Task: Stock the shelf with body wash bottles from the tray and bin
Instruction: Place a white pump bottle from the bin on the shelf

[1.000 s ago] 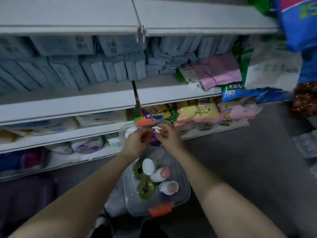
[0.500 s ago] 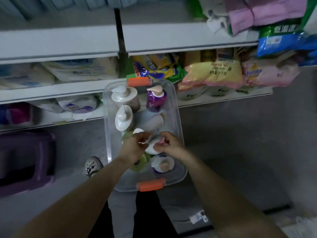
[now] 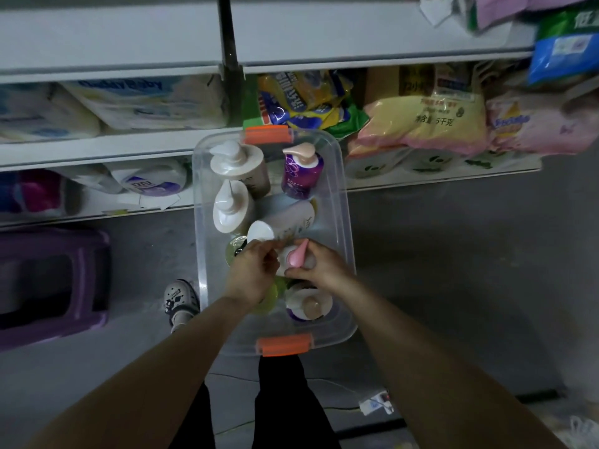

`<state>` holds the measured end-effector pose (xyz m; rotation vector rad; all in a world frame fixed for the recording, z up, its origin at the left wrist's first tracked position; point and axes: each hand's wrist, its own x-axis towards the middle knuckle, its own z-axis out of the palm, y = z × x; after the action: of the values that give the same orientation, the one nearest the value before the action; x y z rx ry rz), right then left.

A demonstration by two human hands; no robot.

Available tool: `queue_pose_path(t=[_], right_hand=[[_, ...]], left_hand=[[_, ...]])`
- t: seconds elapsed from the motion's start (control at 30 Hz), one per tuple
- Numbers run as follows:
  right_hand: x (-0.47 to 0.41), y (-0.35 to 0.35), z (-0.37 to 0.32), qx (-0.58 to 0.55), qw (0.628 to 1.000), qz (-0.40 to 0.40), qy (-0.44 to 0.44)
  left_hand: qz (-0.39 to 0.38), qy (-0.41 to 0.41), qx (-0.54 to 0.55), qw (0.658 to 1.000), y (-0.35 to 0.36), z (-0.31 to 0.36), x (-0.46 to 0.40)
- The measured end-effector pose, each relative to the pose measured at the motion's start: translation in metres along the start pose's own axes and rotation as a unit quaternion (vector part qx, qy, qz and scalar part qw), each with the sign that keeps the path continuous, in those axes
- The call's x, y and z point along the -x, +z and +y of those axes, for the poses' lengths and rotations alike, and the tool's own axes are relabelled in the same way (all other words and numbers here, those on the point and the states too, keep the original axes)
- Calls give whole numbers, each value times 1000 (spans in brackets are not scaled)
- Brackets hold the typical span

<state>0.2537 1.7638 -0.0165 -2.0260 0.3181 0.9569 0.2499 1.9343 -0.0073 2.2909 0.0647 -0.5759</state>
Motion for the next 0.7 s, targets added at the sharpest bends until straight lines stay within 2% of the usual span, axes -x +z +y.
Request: queue_pose_path(t=[0.23, 0.5, 0.63, 0.7], right_hand=[[-25, 1, -17, -25, 998, -29, -43], [-20, -14, -17, 7, 999, 6, -47], [-9, -37, -43, 34, 997, 15, -72], [0, -51, -60, 51, 995, 18, -85]], left_hand=[[35, -17, 6, 999, -4, -7, -12], [-10, -43, -21, 999, -6, -8, -2], [-77, -63, 12, 995, -13, 0, 7], [-91, -79, 77, 990, -19, 4, 11]])
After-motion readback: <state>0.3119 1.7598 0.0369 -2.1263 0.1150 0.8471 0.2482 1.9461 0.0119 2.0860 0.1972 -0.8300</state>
